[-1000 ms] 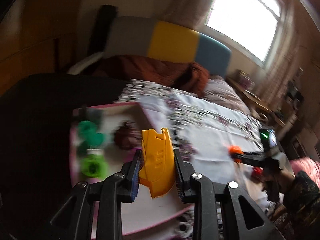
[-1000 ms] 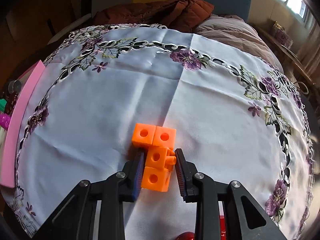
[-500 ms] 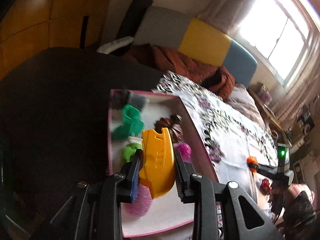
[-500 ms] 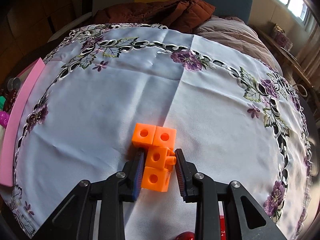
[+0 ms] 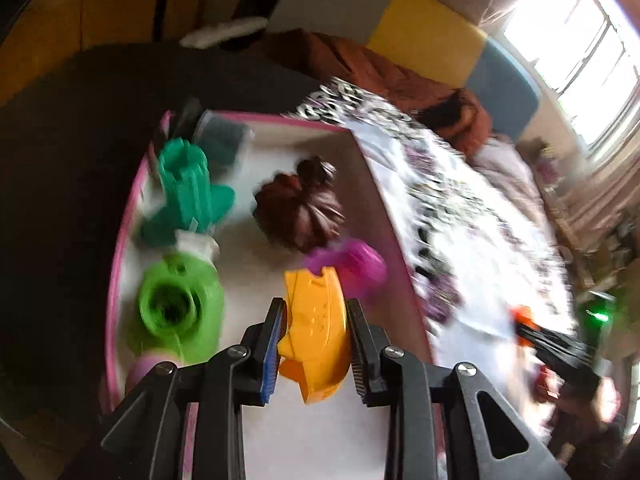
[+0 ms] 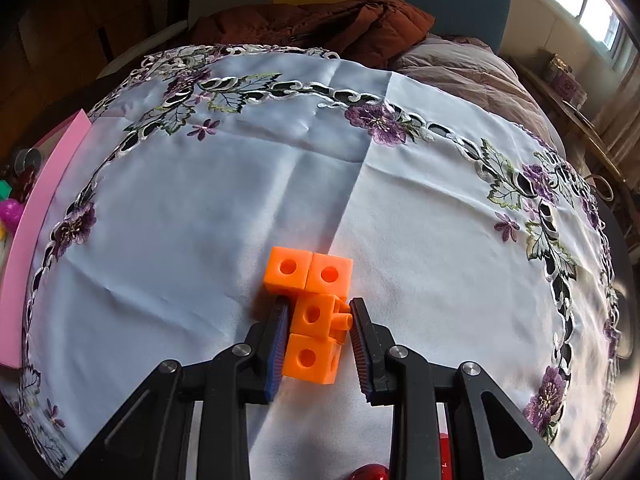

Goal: Organize rigid objects
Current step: 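Carry the yellow piece into the tray and open the left gripper while the right holds the cubes, then carry the orange cube block into the tray and open the right gripper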

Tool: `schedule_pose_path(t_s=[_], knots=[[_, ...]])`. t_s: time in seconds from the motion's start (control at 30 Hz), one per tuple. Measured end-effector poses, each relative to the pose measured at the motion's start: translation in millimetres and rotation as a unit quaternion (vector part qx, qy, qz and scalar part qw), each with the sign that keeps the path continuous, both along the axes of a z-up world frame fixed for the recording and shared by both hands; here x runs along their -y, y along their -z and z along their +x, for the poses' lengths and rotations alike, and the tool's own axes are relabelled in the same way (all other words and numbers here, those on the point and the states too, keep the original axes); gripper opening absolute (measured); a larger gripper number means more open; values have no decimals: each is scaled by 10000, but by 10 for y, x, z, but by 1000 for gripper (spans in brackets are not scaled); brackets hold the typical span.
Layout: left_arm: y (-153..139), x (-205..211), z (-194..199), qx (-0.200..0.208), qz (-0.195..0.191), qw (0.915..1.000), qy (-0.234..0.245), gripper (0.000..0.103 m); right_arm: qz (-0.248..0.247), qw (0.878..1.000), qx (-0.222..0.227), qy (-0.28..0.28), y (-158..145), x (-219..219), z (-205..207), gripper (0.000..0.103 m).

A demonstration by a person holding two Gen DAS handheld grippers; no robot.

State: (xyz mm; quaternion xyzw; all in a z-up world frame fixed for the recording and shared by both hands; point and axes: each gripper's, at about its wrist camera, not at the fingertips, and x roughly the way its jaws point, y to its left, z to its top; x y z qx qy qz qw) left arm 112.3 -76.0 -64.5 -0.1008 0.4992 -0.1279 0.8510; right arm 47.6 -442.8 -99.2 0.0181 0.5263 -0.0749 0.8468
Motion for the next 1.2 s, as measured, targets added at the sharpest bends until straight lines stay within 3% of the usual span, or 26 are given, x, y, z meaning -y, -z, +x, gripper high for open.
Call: schedule_pose_path(t_s=[0.2, 0.4, 0.77, 1.2], knots=[[43, 37, 118, 98, 202, 9997, -82, 29, 5, 10000, -5, -2, 1, 5, 5, 30], [-90, 72, 50, 488, 601, 9966, 288, 34, -14, 10000, -5, -4, 2, -4, 9, 30], [-529, -237, -340, 1204, 765, 9897, 102, 35, -84, 10000, -2, -45, -2, -13, 8, 30], [-541, -475, -712, 1148, 816, 9900, -96, 35, -195, 9998, 29, -73, -12, -44, 3, 29]])
